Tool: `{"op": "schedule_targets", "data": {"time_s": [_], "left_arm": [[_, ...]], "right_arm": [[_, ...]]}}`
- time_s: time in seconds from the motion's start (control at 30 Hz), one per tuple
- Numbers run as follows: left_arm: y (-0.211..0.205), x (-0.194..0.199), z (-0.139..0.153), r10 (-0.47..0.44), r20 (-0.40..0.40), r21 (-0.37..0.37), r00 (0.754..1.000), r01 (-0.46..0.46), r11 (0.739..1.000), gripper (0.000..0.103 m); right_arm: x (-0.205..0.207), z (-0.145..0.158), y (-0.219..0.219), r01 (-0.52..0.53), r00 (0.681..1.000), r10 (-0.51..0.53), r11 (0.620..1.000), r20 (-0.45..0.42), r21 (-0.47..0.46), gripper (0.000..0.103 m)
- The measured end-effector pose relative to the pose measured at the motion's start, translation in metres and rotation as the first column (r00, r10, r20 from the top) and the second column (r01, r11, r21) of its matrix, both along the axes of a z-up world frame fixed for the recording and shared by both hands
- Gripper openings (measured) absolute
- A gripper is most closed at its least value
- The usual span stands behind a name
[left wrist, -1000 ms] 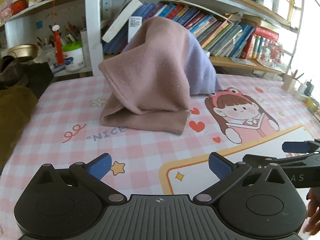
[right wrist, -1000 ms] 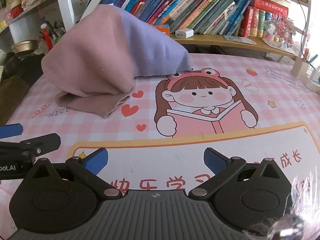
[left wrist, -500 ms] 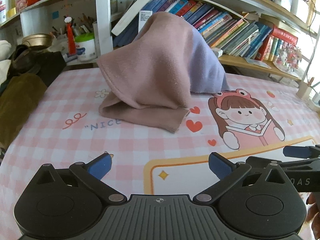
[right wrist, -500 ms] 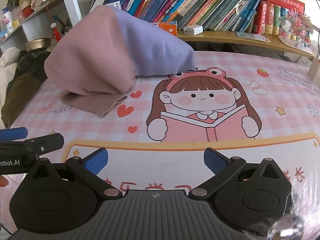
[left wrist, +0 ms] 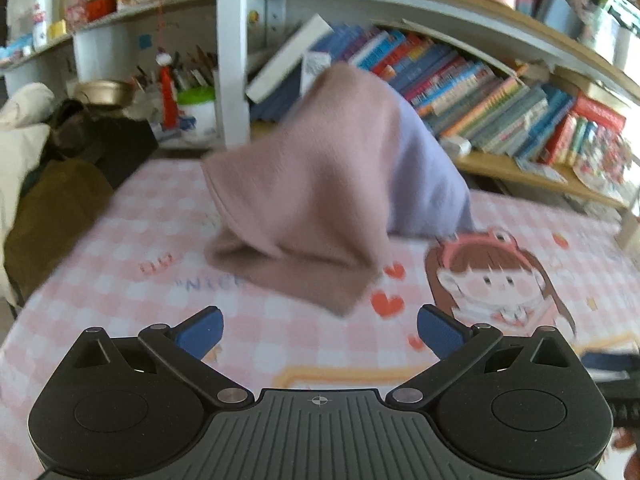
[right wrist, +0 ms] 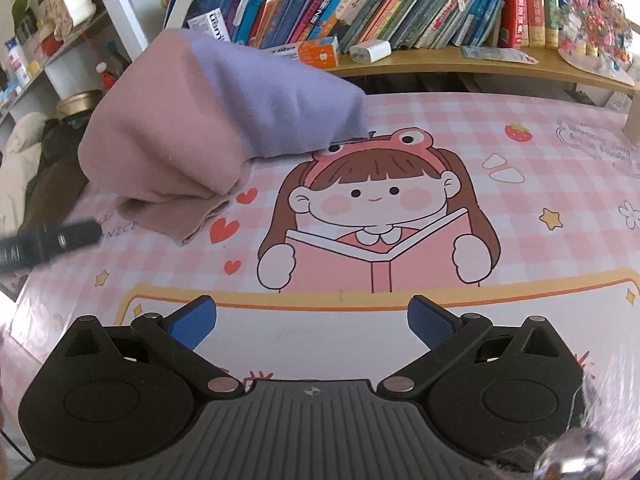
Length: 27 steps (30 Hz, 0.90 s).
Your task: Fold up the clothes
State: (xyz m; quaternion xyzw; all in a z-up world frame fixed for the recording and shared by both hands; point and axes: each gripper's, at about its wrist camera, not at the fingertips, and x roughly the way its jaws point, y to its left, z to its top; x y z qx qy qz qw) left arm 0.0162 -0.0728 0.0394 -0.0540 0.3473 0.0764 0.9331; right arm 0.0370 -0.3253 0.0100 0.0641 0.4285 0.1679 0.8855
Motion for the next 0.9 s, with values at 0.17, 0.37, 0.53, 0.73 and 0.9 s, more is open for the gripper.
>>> {"op": "schedule_targets", "data": {"time_s": [0.17,0.37,0.53,0.73,0.9], "left_arm": [[0.015,0.021,0.007,0.015,0.055,0.013,0.998,-0.015,1.000,0.103],[0.037,0.051,-0.003,0.018,0.066,0.002,0.998,-0.019,1.000,0.103],[0.054,0.070,-0.015,0.015,0.077,-0.023,0.997,-0.013,1.000,0.103],[0.071,0.090,-0.026,0.005,0.101,-0.083,0.995,0.003,0.997,0.101],[0.059,0.079,-0.008,-0.042,0.157,-0.156,0.987,0.067,0.985,0.019]], "right_arm": [[0.002,-0.002,-0.002,-0.010,1.000,0.010,1.000,-0.012,0.013,0.103],[0.003,-0.002,-0.001,0.014,1.000,-0.014,1.000,-0.012,-0.007,0.103],[0.003,-0.004,-0.005,0.064,0.998,-0.064,0.998,-0.023,-0.015,0.103],[0.001,-0.007,-0.011,0.130,0.991,-0.131,0.991,-0.040,-0.030,0.103],[-0.002,-0.007,-0.014,0.152,0.987,-0.153,0.988,-0.040,-0.031,0.103]]}}
